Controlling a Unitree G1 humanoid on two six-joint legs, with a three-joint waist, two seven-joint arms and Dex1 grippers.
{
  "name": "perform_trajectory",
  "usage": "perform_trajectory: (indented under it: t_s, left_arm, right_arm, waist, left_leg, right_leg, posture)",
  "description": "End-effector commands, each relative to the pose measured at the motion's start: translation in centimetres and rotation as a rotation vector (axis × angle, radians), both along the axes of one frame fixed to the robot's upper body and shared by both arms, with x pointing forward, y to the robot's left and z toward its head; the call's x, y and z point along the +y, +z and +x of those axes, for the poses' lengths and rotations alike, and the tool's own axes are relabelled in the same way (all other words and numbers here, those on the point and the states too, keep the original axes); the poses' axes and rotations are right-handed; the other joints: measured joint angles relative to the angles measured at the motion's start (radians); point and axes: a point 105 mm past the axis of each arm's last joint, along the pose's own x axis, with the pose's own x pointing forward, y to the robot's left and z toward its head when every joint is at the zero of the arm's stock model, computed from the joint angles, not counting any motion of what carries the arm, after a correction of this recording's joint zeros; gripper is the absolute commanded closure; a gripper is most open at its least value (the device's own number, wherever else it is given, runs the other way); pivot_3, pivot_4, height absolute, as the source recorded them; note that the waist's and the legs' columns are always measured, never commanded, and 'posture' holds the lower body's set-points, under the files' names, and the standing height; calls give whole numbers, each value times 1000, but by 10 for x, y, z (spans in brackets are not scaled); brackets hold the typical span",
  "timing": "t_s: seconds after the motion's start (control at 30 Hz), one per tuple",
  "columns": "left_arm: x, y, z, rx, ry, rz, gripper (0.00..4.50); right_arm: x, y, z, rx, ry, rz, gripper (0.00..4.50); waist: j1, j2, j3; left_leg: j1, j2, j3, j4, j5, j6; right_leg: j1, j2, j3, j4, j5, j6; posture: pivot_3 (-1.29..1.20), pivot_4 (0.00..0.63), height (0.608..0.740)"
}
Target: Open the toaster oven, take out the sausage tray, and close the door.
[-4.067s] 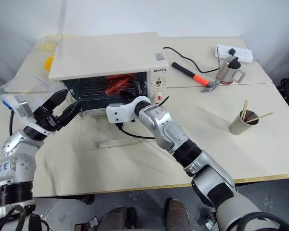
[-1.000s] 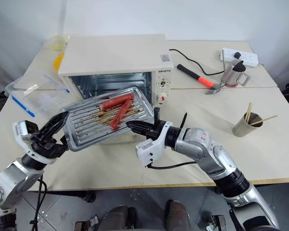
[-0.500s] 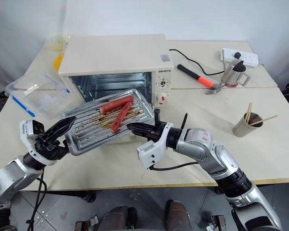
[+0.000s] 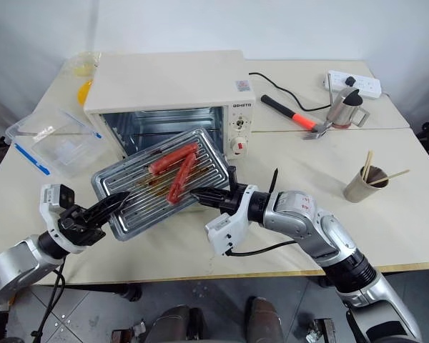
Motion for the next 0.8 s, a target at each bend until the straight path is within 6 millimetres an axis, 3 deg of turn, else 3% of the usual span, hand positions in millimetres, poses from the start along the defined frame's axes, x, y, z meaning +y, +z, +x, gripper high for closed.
perform_trajectory:
  t_s: [0.03,0.3,0.47,0.8]
  left_arm:
    - [-5,1,-7,-14,-6,7,4488]
    - [-6,-3,-9,-1,40,-5,4500]
    - [-9,-7,-11,11,55,-18,4500]
    - [-16,-24,-23,82,149,-52,4500]
  right_arm:
    - [2,29,-7,-37,36,118,4213]
    - [6,25,-17,77,107,107,1865]
    - [6,27,-13,183,109,121,127]
    - [-10,11,-33,607,262,38,56]
  waist:
    - [0,0,0]
    - [1,0,0]
    - [0,0,0]
    - [2,0,0]
  left_leg:
    - [0,0,0,0,0,0]
    - [0,1,0,0,0,0]
    - [0,0,0,0,0,0]
    - [0,1,0,0,0,1]
  right_leg:
    - [0,0,0,0,0,0]
    - [0,0,3,-1,0,0]
    - [0,0,4,-1,0,0]
    - [0,0,5,-2,0,0]
  posture:
    - [0,150,740]
    - [0,150,740]
    - [0,150,740]
    - [0,150,740]
